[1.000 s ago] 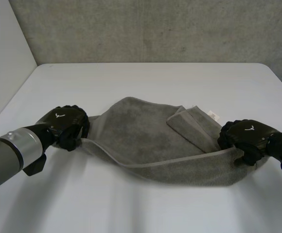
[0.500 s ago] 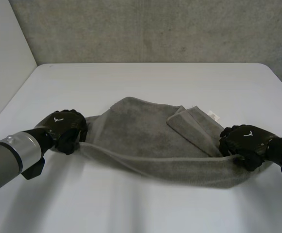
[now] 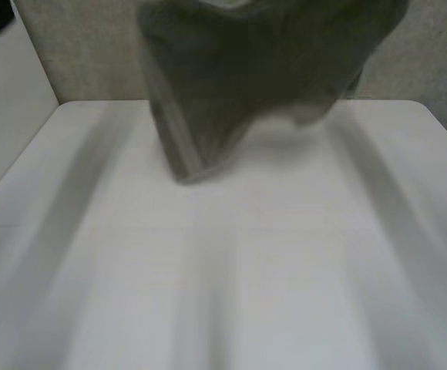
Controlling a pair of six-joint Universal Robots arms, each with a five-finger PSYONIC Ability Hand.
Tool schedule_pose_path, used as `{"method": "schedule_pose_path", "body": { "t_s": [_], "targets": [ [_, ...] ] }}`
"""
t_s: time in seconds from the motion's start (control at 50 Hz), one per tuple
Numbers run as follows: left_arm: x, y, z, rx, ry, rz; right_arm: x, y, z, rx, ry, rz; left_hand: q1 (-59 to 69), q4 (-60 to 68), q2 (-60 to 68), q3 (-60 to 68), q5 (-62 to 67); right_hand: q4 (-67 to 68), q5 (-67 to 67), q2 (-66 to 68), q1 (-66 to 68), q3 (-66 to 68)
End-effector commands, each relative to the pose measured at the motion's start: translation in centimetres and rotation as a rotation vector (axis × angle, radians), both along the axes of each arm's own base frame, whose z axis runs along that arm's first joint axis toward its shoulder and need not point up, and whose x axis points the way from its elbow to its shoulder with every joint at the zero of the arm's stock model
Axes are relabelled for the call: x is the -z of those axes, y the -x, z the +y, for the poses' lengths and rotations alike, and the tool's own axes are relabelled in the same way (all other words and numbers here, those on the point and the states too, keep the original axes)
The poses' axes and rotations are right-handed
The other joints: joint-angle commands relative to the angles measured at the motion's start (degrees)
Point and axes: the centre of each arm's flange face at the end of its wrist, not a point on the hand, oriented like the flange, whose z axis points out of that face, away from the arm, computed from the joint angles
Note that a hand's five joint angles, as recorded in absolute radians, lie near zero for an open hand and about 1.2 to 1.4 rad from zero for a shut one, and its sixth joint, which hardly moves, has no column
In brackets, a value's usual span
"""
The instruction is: Fold the towel.
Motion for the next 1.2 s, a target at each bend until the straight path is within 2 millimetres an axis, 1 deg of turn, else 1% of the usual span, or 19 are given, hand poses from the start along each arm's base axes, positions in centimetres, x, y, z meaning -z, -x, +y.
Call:
{"method": "schedule_pose_path", "body": {
  "t_s": [0.02, 0.04, 0.06, 0.1, 0.12, 0.14, 0.16, 0.2, 0.22, 0.26, 0.32, 0.34, 0.38, 0.46, 0.5, 0.7, 0.88, 1.0, 1.2],
  "targets": [
    [2.7, 0.3, 1.1, 0.081, -0.055, -0.034, 5.0, 0.0, 1.3, -0.031, -0.135, 0.103, 7.8, -3.0, 5.0, -2.5, 4.0, -0.4, 3.2, 5.8, 4.7, -0.4],
    [4.4, 0.5, 1.1, 0.100, -0.104, -0.053, 6.3, -0.1, 1.5, -0.038, -0.165, 0.125, 7.8, -3.0, 5.0, -2.5, 4.0, -0.4, 3.2, 5.8, 4.7, -0.4],
    [4.5, 0.5, 1.1, 0.100, -0.104, -0.053, 6.3, -0.1, 1.5, -0.038, -0.165, 0.125, 7.8, -3.0, 5.0, -2.5, 4.0, -0.4, 3.2, 5.8, 4.7, -0.4],
    [8.3, 0.6, 1.2, 0.123, -0.210, -0.086, 8.7, 0.1, 1.6, -0.035, -0.226, 0.158, 7.8, -3.0, 5.0, -2.5, 4.0, -0.4, 3.2, 5.8, 4.7, -0.4],
    [8.3, 0.6, 1.2, 0.124, -0.211, -0.086, 8.7, 0.1, 1.6, -0.035, -0.226, 0.158, 7.8, -3.0, 5.0, -2.5, 4.0, -0.4, 3.2, 5.8, 4.7, -0.4],
    [10.3, 0.6, 1.3, 0.123, -0.262, -0.106, 10.0, 0.5, 1.7, -0.024, -0.262, 0.176, 7.8, -3.0, 5.0, -2.5, 4.0, -0.4, 3.2, 5.8, 4.7, -0.4],
    [10.3, 0.6, 1.3, 0.123, -0.263, -0.106, 11.4, 0.7, 1.8, -0.015, -0.296, 0.195, 7.8, -3.0, 5.0, -2.5, 4.0, -0.4, 3.2, 5.8, 4.7, -0.4],
    [14.5, 0.3, 1.1, 0.101, -0.360, -0.165, 12.9, 0.9, 2.1, -0.008, -0.330, 0.217, 7.8, -3.0, 5.0, -2.5, 4.0, -0.4, 3.2, 5.8, 4.7, -0.4],
    [14.5, 0.3, 1.1, 0.101, -0.361, -0.166, 14.4, 1.0, 2.5, -0.006, -0.367, 0.238, 7.8, -3.0, 5.0, -2.5, 4.0, -0.4, 3.2, 5.8, 4.7, -0.4],
    [18.5, 0.0, 1.4, 0.075, -0.442, -0.251, 15.7, 1.0, 3.0, -0.010, -0.399, 0.262, 7.8, -3.0, 5.0, -2.5, 4.0, -0.4, 3.2, 5.8, 4.7, -0.4],
    [21.7, 0.2, 2.6, 0.083, -0.522, -0.311, 18.4, 0.6, 4.7, -0.035, -0.461, 0.312, 7.8, -3.0, 5.0, -2.5, 4.0, -0.4, 3.2, 5.8, 4.7, -0.4],
    [21.7, 0.2, 2.7, 0.083, -0.522, -0.311, 18.4, 0.6, 4.7, -0.036, -0.461, 0.313, 7.8, -3.0, 5.0, -2.5, 4.0, -0.4, 3.2, 5.8, 4.7, -0.4],
    [24.0, 0.3, 3.7, 0.099, -0.594, -0.327, 20.1, 0.6, 5.9, -0.044, -0.501, 0.345, -20.6, -3.0, -23.4, -2.5, -24.5, -0.4, 3.2, 5.8, 4.7, -0.4],
    [25.7, 0.9, 4.4, 0.122, -0.647, -0.341, 20.5, 0.6, 6.9, -0.045, -0.512, 0.359, -26.5, -3.0, -29.3, -2.5, -30.3, -0.4, 3.2, 5.8, 4.7, -0.4],
    [26.7, 1.8, 5.2, 0.151, -0.672, -0.356, 19.9, 0.5, 7.8, -0.047, -0.502, 0.361, -40.1, -3.0, -42.9, -2.5, -43.9, -0.4, 3.2, 5.8, 4.7, -0.4],
    [26.2, 4.5, 7.0, 0.228, -0.632, -0.380, 15.9, -1.2, 11.8, -0.115, -0.407, 0.369, -55.4, -3.0, -58.2, -2.5, -59.3, -0.4, 3.2, 5.8, 4.7, -0.4],
    [24.8, 8.0, 9.4, 0.332, -0.574, -0.386, 9.6, -1.4, 15.8, -0.183, -0.214, 0.329, -55.4, -3.0, -58.2, -2.5, -59.3, -0.4, 3.2, 5.8, 4.7, -0.4],
    [25.5, 9.6, 10.2, 0.342, -0.603, -0.365, 6.2, -1.1, 17.7, -0.200, -0.140, 0.243, -55.3, -3.0, -58.1, -2.5, -59.1, -0.4, 3.2, 5.8, 4.7, -0.4],
    [29.4, 12.0, 10.5, 0.359, -0.782, -0.272, 4.4, -1.0, 18.8, -0.212, -0.105, 0.194, -54.1, -3.0, -56.9, -2.5, -57.9, -0.4, 3.2, 5.8, 4.7, -0.4]
  ]
}}
